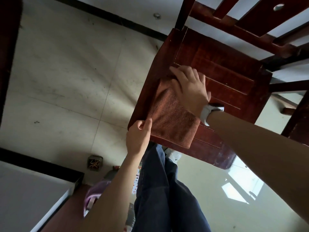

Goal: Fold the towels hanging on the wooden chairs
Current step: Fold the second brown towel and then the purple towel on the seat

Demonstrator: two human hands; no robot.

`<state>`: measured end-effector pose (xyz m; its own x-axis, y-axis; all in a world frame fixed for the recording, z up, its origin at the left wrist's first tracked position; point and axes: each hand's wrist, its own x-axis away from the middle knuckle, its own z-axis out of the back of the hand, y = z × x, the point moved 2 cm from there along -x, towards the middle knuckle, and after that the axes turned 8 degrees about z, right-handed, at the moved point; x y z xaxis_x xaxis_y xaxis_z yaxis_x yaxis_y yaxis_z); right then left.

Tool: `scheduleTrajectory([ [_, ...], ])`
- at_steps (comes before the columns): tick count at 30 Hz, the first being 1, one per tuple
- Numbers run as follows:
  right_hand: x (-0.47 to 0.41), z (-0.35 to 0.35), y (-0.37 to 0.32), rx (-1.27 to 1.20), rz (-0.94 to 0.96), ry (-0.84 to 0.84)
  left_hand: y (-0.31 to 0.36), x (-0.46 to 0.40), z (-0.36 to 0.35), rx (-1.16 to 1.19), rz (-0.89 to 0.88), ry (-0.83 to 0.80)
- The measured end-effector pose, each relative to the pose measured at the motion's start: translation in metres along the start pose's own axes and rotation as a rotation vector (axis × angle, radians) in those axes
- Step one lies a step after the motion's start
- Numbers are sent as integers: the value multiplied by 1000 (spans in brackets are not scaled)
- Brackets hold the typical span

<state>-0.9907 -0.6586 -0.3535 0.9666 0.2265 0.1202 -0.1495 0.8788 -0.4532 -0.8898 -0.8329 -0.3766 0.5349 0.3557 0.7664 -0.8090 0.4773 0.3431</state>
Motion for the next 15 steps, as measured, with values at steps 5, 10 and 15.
scheduleTrajectory([
  [5, 36, -21, -13, 437, 207, -141, 3, -2, 1, -93, -61, 124],
  [10, 39, -56, -6, 444, 125, -359, 1, 0, -3, -243, -110, 192],
  [15, 48, -35, -7, 369, 185, -190, 19, 0, 10, -362, -325, 257],
])
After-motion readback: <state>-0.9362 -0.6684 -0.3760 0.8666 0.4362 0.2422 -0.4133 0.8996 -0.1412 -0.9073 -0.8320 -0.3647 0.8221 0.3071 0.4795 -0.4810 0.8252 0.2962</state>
